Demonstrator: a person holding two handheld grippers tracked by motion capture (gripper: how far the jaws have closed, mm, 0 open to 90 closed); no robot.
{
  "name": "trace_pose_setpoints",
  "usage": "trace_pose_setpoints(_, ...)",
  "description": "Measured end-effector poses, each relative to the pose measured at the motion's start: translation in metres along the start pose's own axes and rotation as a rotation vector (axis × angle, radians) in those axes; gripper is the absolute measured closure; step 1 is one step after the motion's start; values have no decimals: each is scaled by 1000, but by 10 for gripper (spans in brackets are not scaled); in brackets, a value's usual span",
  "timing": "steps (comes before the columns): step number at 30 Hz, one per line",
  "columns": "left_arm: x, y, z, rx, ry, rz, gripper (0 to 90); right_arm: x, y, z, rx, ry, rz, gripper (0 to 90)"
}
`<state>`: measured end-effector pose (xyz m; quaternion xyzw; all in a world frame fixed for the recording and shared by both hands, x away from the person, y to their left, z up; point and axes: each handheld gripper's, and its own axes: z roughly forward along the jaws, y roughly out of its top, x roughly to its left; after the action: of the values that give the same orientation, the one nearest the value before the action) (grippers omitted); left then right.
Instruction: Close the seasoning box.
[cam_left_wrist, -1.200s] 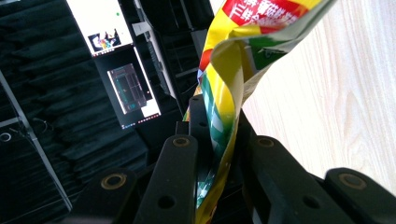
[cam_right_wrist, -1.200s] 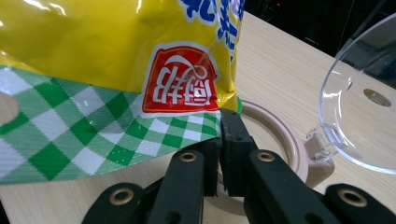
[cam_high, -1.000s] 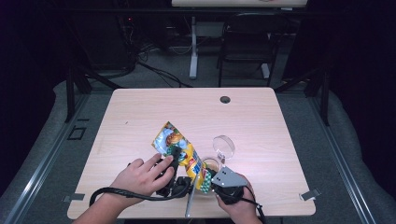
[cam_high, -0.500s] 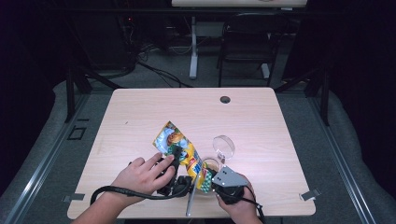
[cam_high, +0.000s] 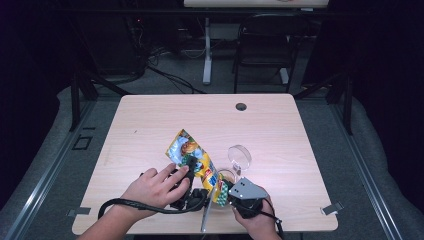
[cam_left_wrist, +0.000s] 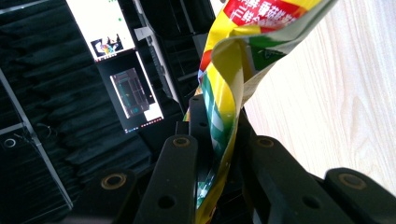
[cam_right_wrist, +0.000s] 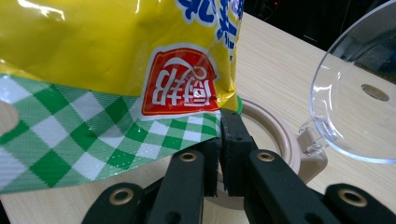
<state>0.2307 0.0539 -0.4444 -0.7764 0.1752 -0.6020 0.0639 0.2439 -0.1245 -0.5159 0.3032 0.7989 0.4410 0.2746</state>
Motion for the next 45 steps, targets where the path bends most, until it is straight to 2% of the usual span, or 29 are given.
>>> trace_pose_setpoints(6, 2, 1, 0, -6, 0, 10, 859, -1, 0, 0, -2, -3, 1, 871)
trace_pose_setpoints(10, 1, 2, 1, -8, -5, -6, 858, -1, -1, -1, -2, -6, 5, 871)
trace_pose_setpoints(15, 2, 3, 1, -13, 9, 13, 859, -2, -1, -1, -1, -6, 7, 871)
trace_pose_setpoints(17, 3, 3, 0, -6, -10, 5, 859, -2, -1, -1, -1, -4, 7, 871)
trace_pose_setpoints(28, 4, 3, 0, -12, 2, 7, 858, 0, -1, -2, 1, -1, 11, 871)
trace_pose_setpoints(30, 4, 3, 0, -16, -9, -9, 859, 0, -1, -2, 0, 0, 10, 870)
trace_pose_setpoints(32, 4, 2, 0, -18, 0, -9, 858, 1, 0, -2, -1, 1, 8, 870)
trace_pose_setpoints(33, 5, 2, -1, -16, -12, -13, 858, 2, 0, -2, -3, 4, 10, 870)
trace_pose_setpoints(35, 6, 2, -2, -13, 1, 2, 858, 2, 0, -2, -3, 4, 5, 870)
trace_pose_setpoints(36, 5, 2, -2, -18, -4, -9, 858, 3, 1, -2, -6, 6, 8, 870)
trace_pose_setpoints(40, 5, 1, -2, -17, -10, -12, 859, 3, 1, -2, -2, 9, 2, 870)
trace_pose_setpoints(41, 5, 2, -2, -11, -4, 3, 859, 3, 1, -2, -2, 9, 3, 870)
trace_pose_setpoints(45, 5, 2, -2, -14, 4, 5, 859, 4, 1, -1, -6, 10, 8, 870)
